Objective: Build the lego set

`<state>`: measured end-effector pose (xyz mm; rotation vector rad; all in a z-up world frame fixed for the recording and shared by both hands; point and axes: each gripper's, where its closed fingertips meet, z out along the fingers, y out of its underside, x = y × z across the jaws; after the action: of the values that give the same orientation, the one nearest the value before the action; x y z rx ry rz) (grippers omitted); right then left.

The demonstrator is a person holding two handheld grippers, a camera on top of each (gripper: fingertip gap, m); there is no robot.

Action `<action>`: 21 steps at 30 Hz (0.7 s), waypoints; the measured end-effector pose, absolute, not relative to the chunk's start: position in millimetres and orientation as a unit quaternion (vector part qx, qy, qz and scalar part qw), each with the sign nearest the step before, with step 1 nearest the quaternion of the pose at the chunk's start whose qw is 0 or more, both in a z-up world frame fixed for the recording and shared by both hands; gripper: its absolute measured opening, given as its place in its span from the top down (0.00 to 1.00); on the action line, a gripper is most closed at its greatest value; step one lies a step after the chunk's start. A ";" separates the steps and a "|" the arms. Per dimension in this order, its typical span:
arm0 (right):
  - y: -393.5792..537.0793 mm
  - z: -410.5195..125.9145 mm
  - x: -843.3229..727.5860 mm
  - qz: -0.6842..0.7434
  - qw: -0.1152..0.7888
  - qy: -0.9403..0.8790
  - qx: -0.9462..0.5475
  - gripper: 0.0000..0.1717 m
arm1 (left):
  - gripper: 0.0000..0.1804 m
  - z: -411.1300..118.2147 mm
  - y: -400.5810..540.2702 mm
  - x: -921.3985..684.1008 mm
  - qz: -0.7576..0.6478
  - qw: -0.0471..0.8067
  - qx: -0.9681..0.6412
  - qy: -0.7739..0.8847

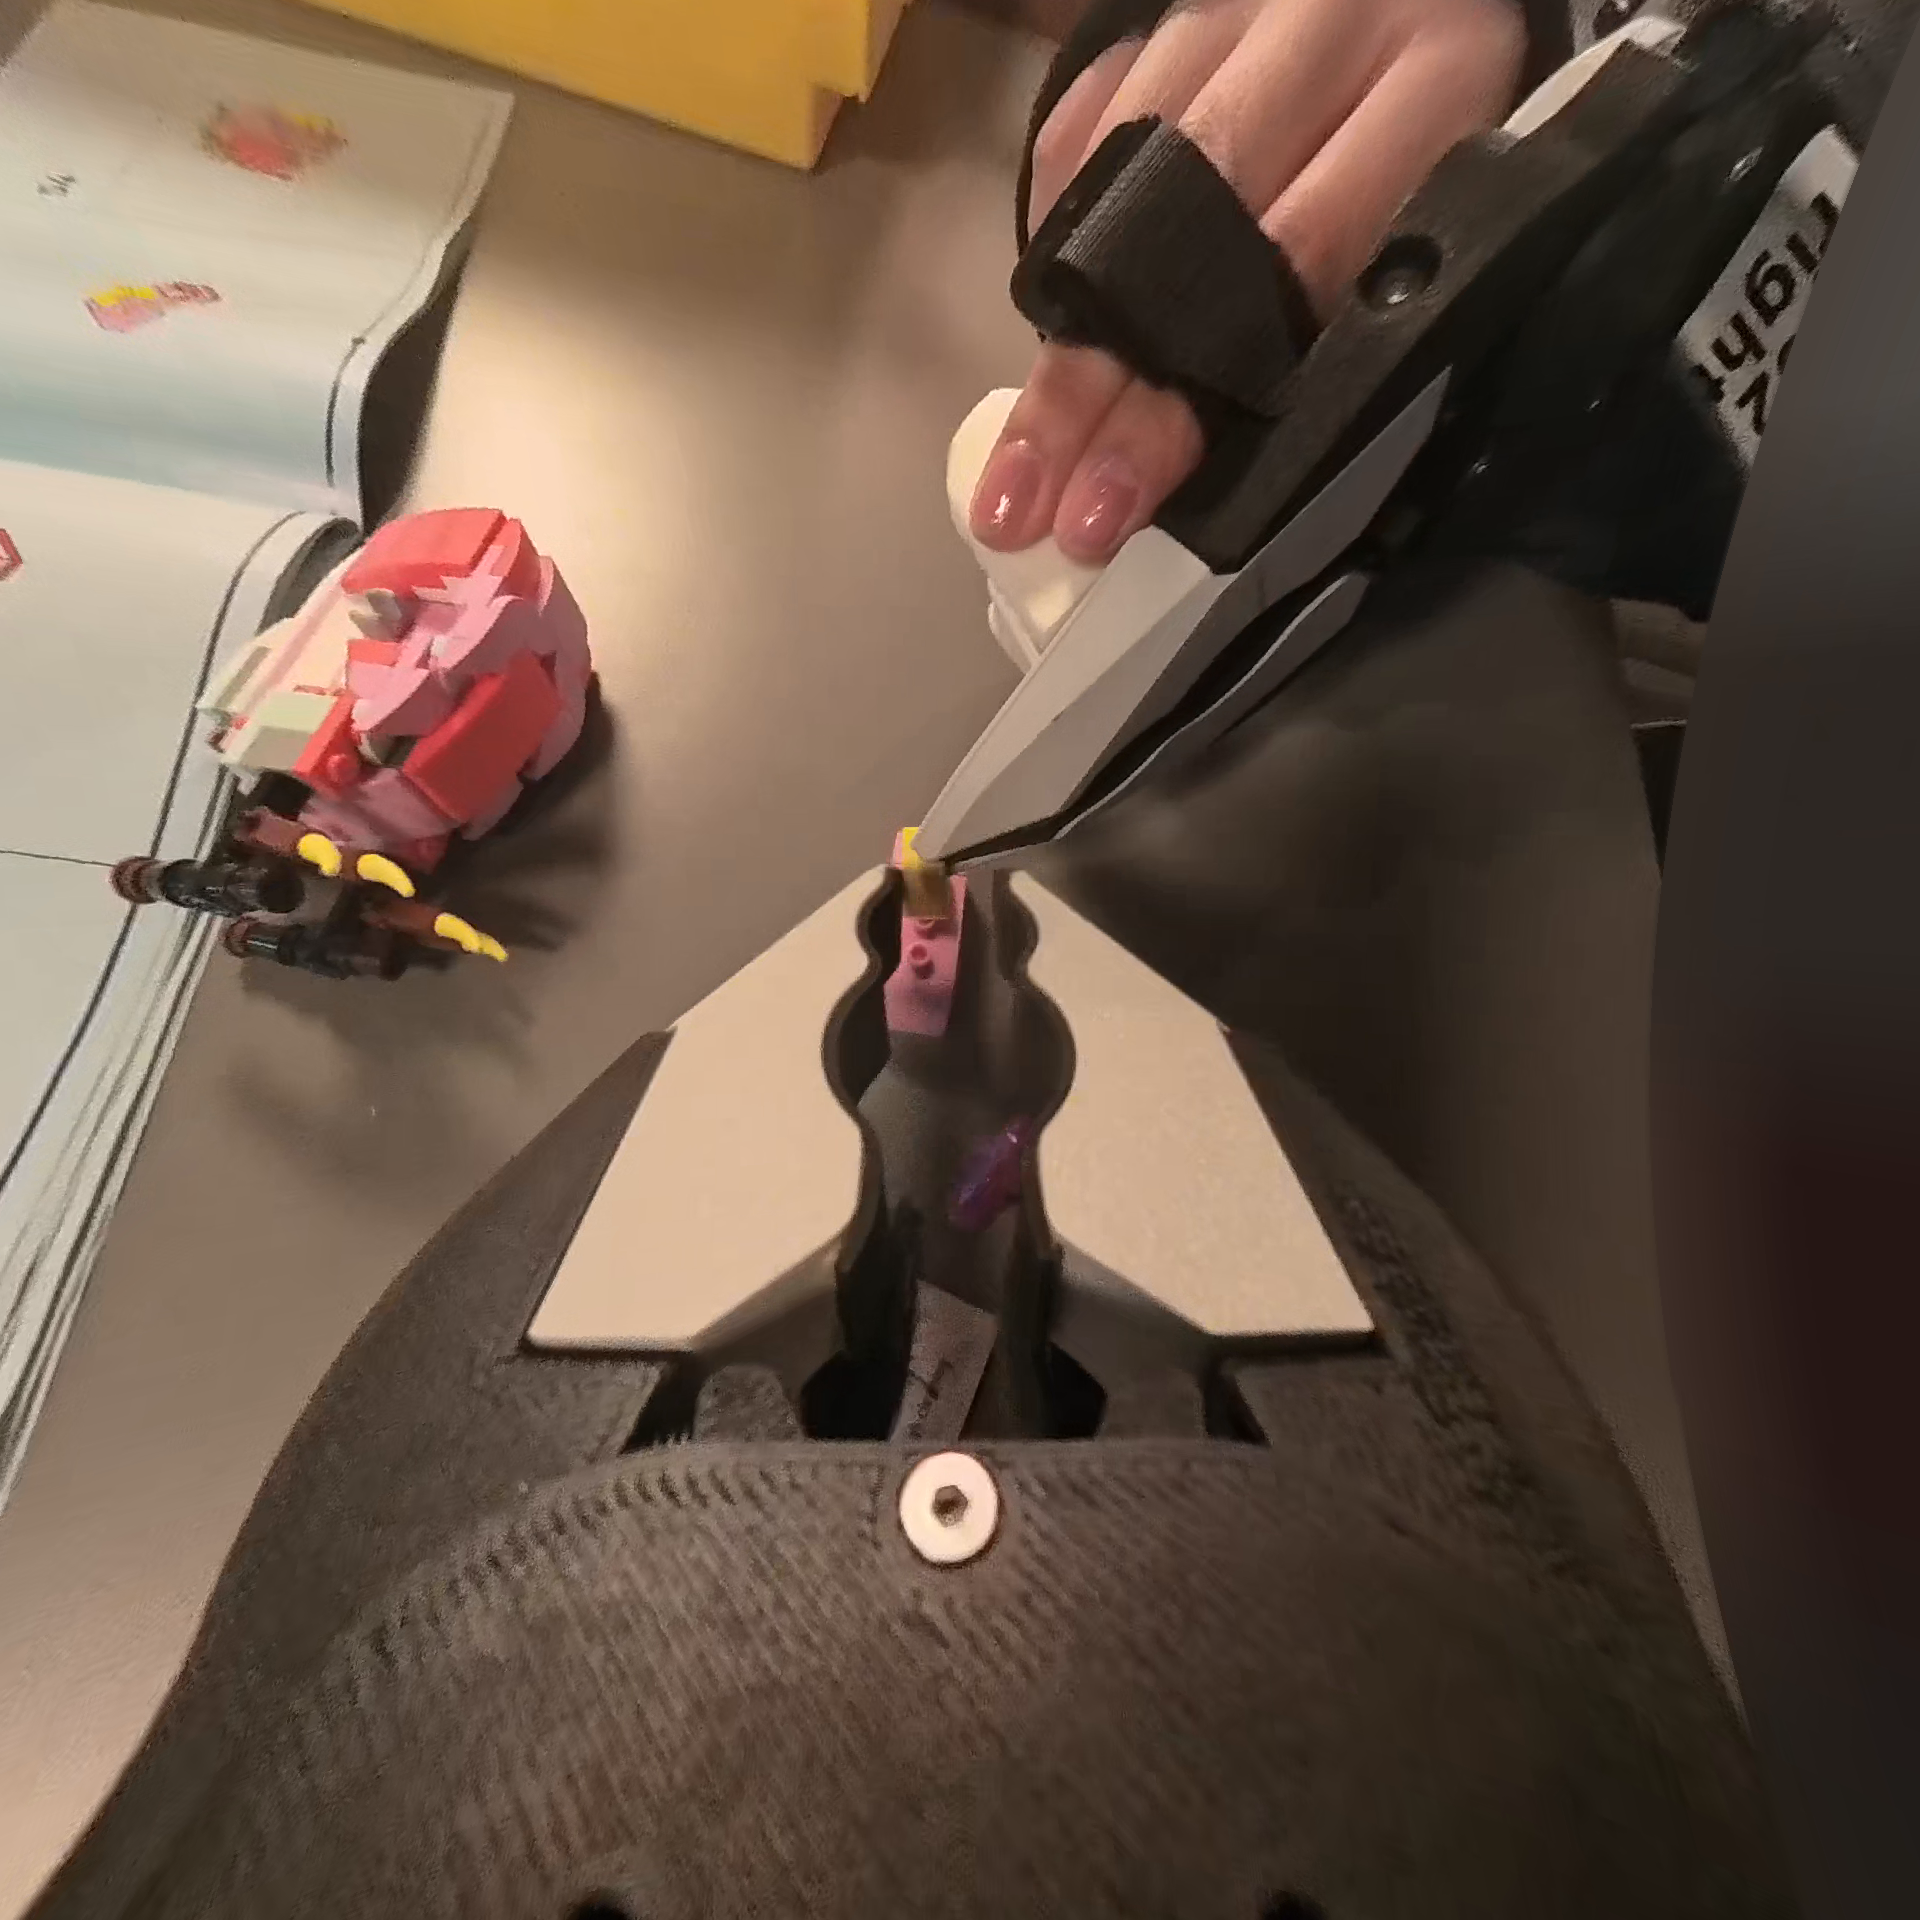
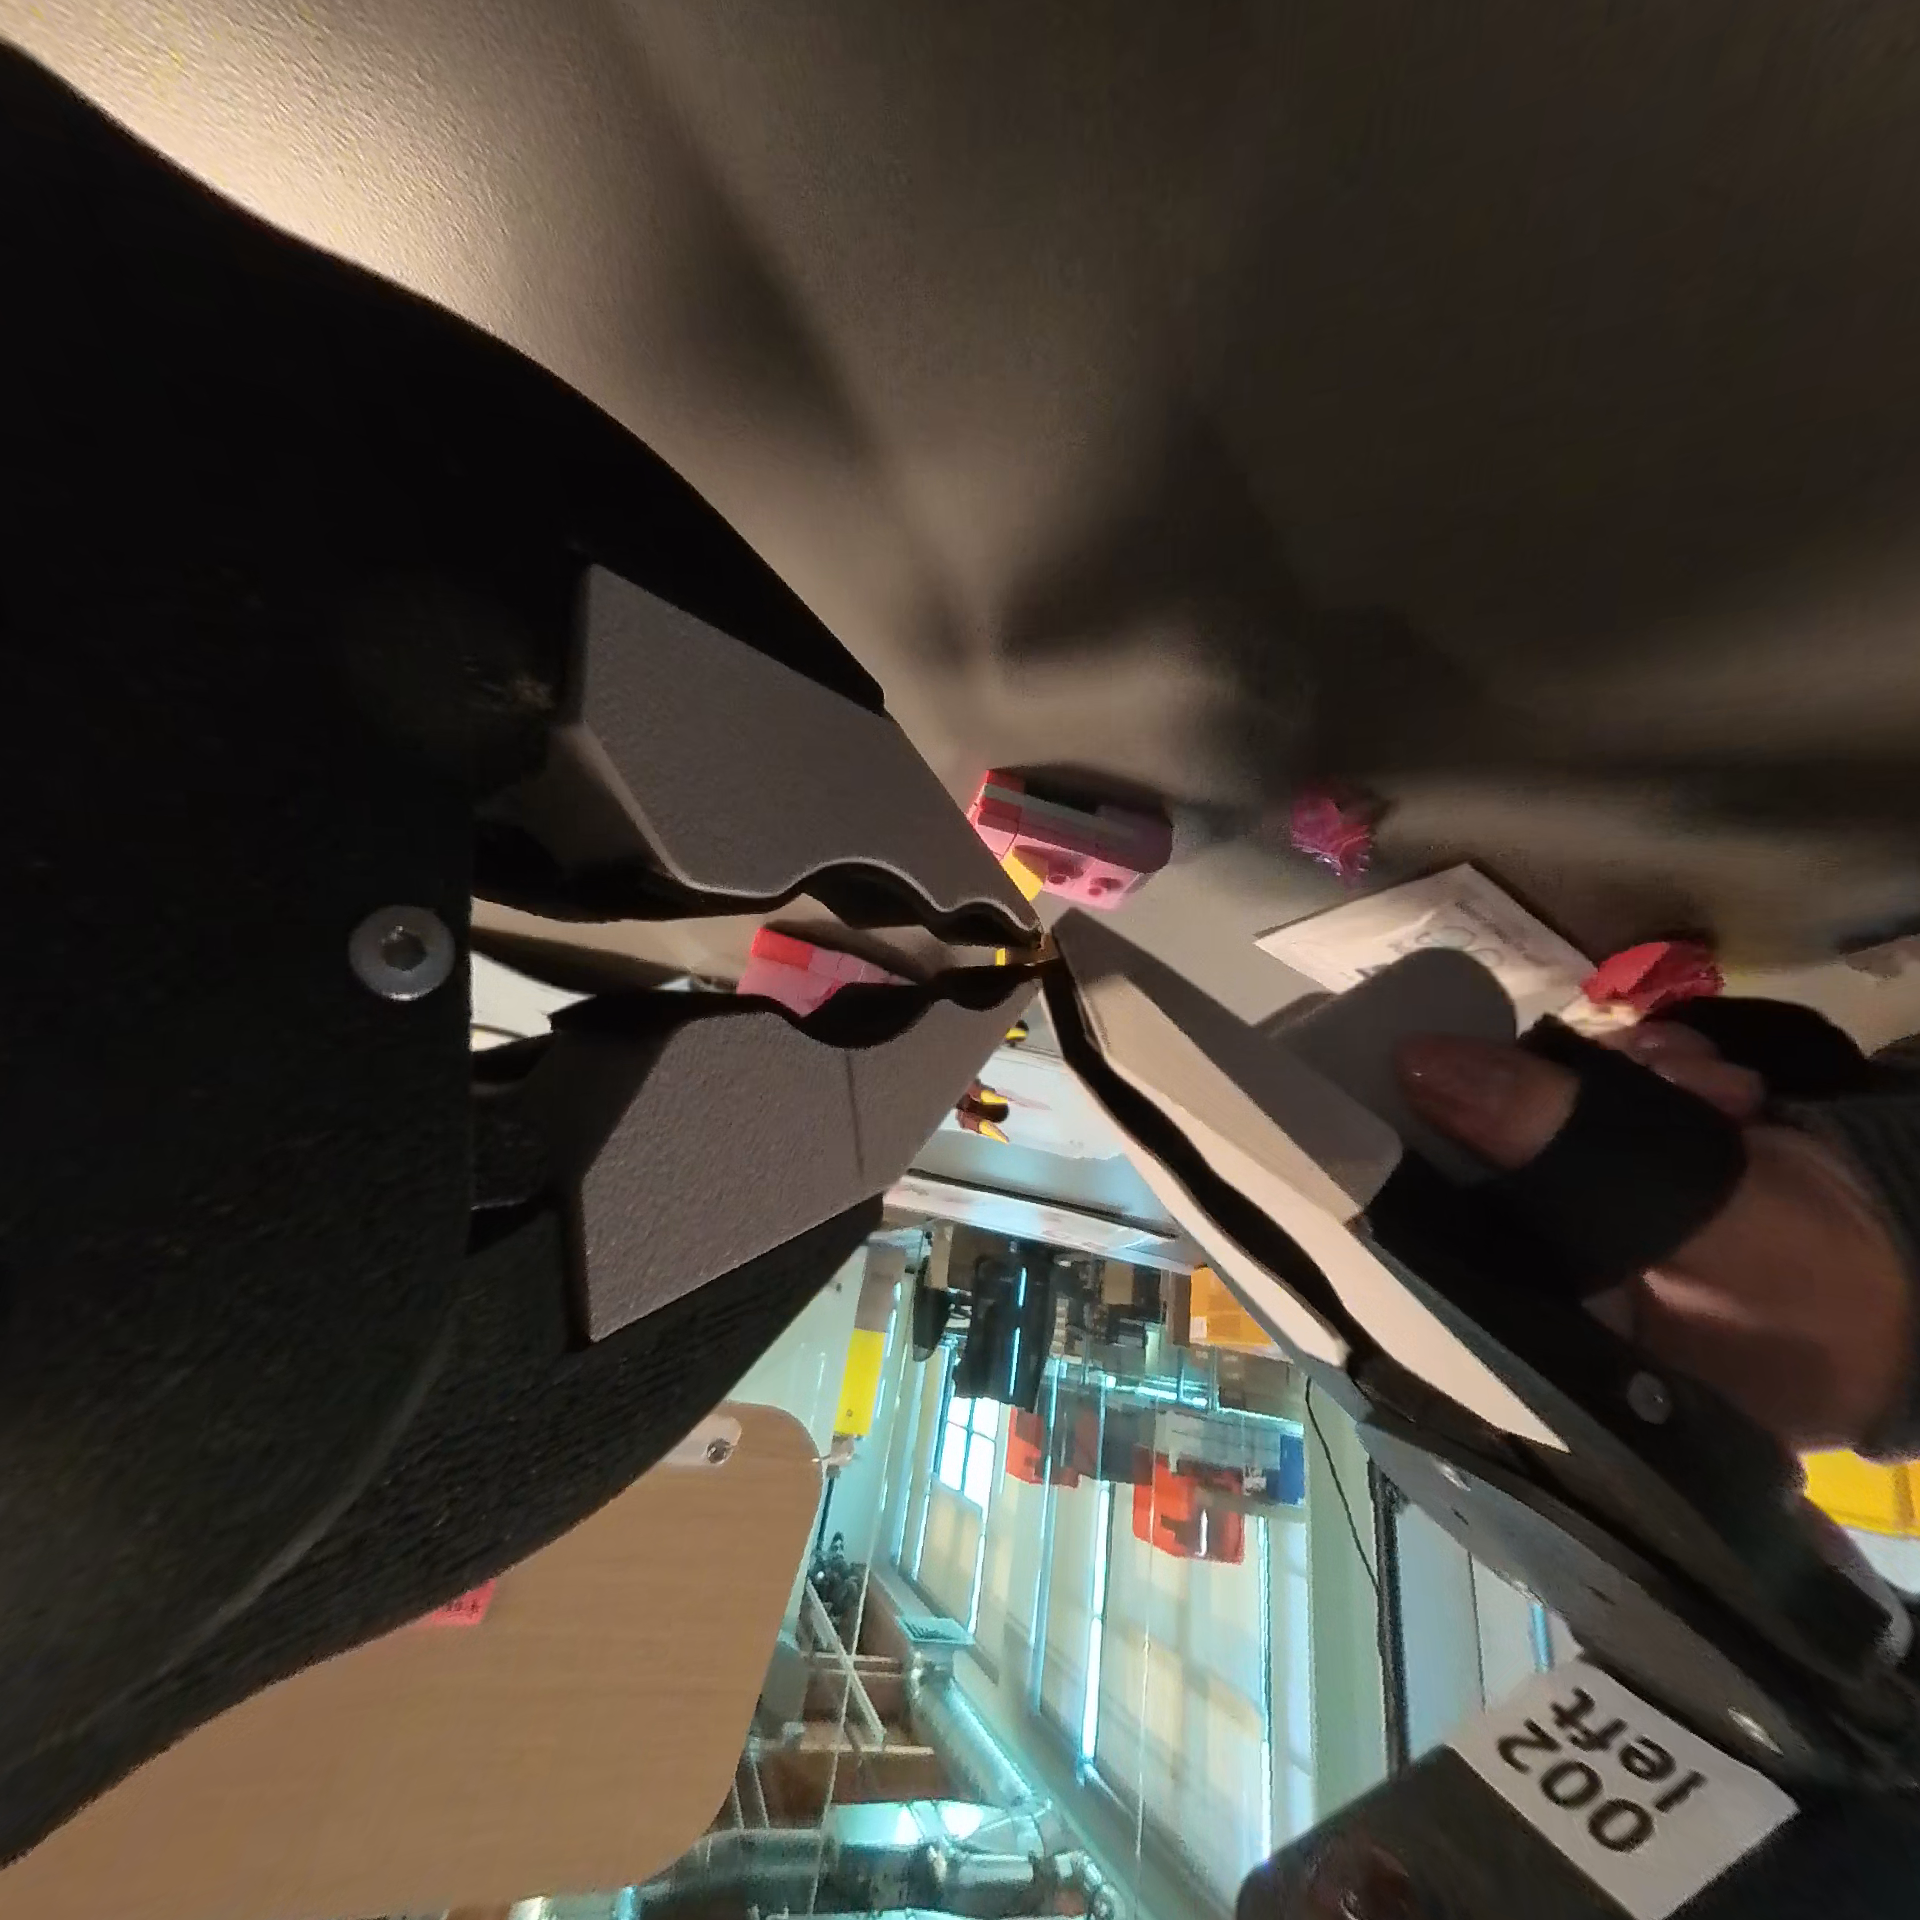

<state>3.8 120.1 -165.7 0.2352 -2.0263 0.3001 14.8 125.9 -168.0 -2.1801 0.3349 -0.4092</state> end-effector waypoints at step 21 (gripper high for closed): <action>119.4 -150.7 9.0 0.528 0.178 -0.797 -0.233 0.93 | 0.96 -174.5 123.0 13.9 -0.140 0.419 -0.883 0.159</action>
<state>9.0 119.4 -150.7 -0.6600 -2.2556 1.4927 13.9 123.0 -174.5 -2.2132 0.3980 -0.3511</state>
